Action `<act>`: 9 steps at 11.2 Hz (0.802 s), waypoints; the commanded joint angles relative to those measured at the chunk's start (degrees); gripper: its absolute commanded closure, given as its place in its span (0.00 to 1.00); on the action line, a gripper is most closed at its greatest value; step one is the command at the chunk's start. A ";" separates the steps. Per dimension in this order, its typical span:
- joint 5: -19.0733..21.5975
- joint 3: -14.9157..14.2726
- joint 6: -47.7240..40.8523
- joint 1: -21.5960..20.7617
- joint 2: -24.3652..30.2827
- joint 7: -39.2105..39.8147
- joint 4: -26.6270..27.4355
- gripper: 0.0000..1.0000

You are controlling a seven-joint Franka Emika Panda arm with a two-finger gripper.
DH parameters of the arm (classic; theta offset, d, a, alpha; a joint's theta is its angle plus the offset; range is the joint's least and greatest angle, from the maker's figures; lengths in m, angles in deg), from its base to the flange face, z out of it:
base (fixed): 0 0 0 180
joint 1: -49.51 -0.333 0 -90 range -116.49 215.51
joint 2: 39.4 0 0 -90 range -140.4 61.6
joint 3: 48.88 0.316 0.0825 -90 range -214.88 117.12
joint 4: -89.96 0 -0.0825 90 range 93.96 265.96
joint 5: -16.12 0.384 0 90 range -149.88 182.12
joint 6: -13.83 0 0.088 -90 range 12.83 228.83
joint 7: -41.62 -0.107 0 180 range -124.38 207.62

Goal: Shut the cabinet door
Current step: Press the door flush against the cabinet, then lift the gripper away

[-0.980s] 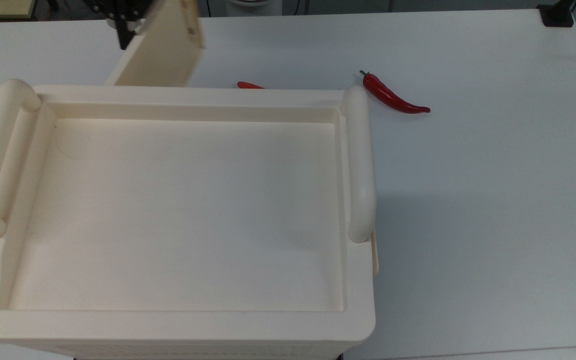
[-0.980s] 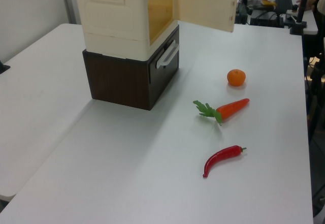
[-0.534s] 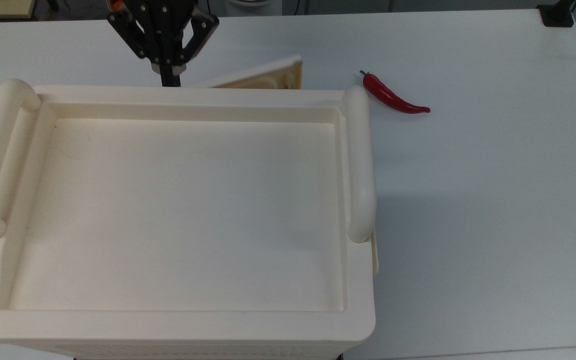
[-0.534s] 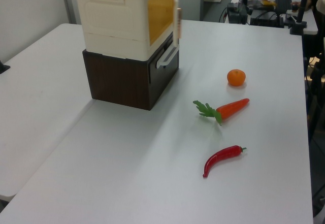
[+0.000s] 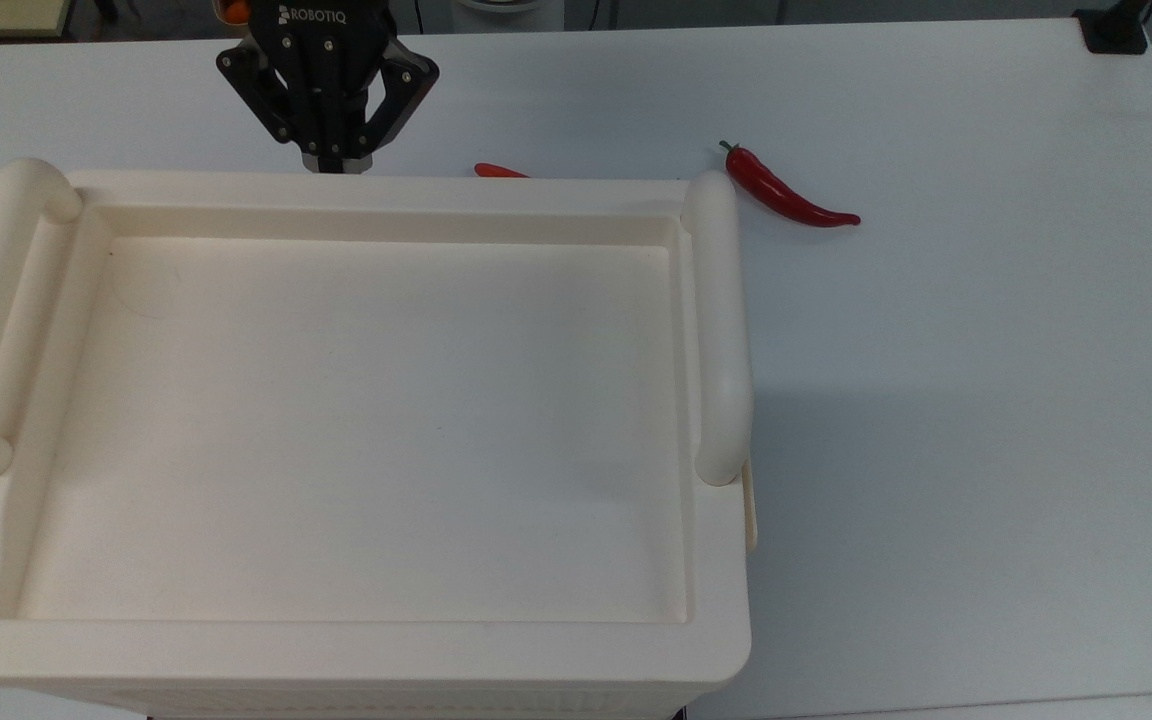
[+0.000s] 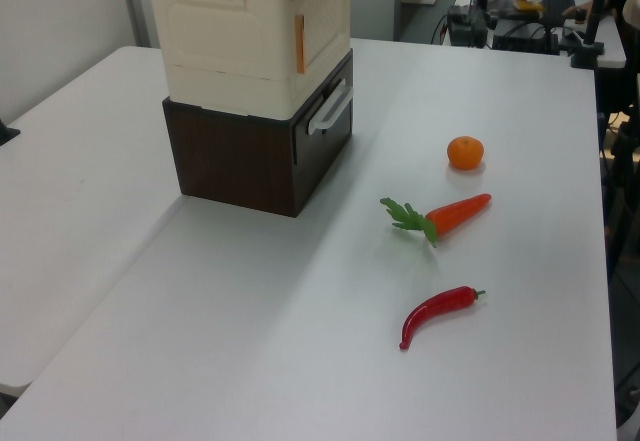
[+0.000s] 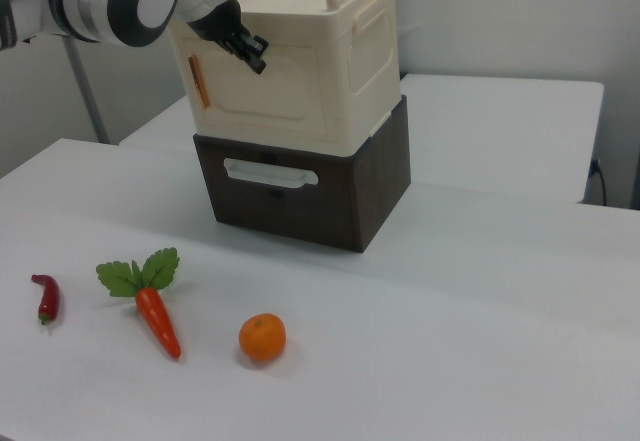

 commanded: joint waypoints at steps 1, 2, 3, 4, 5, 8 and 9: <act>-0.12 -0.45 0.05 -0.59 1.21 -0.30 1.92 0.97; -0.21 -0.54 -0.39 -0.59 2.00 -0.13 3.76 0.97; -0.55 -0.54 -3.53 -0.59 2.70 0.14 4.04 0.97; -2.30 -0.54 -9.04 -0.68 3.06 0.92 3.95 0.97; -4.14 -0.45 -15.27 -1.29 3.85 2.76 3.95 0.97; -4.86 -0.45 -28.75 -2.35 5.34 7.34 4.13 0.97; -5.82 -0.37 -31.48 -2.79 5.61 8.48 4.22 0.97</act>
